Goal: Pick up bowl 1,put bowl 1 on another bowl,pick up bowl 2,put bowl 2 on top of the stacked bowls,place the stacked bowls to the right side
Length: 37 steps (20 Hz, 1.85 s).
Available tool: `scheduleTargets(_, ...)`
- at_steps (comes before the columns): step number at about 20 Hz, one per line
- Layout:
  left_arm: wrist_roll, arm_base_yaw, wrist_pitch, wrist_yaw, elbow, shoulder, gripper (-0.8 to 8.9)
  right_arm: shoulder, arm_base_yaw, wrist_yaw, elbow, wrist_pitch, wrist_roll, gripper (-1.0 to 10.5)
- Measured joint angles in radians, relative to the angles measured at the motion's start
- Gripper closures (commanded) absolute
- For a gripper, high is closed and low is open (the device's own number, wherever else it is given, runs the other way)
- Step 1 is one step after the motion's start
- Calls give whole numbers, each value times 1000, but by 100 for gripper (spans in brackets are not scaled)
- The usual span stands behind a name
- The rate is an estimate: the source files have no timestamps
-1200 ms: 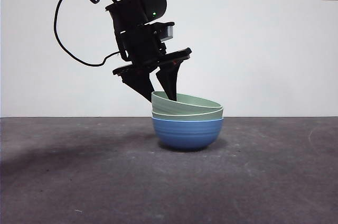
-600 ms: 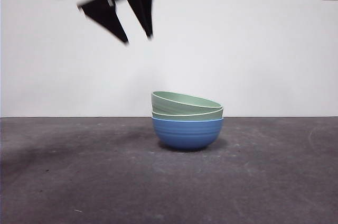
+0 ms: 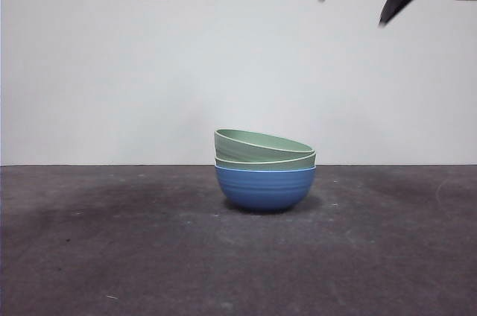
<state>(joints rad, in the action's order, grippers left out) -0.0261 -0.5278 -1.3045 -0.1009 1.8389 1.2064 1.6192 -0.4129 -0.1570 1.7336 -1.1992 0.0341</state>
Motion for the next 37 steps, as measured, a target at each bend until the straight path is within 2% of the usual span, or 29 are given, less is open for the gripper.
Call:
scheduleTargets(8,-1,0,-31,-6,1,-117,496,303,0,0,0,157,16,487)
scheduleTargets(15,-13,0,-31,-10,1,-114,496,421,1,0,0,267,23,516)
scheduleTargets(19,-13,0,-31,-10,1,-114,496,476,1,0,0,292,27,580)
scheduleTargets(20,-13,0,-31,-10,1,-114,496,483,1,0,0,295,28,626)
scheduleTargets(22,-14,0,-31,-10,1,-114,496,485,1,0,0,305,31,815)
scheduleTargets(23,-16,0,-31,-10,1,-115,496,485,1,0,0,310,31,858)
scheduleTargets(26,-19,0,-31,-10,1,-114,496,485,2,3,0,309,32,861)
scheduleTargets(28,-19,0,-31,-10,1,-114,496,484,6,-5,3,320,42,962)
scheduleTargets(37,-19,0,-31,-10,1,-114,498,471,5,-8,8,310,48,959)
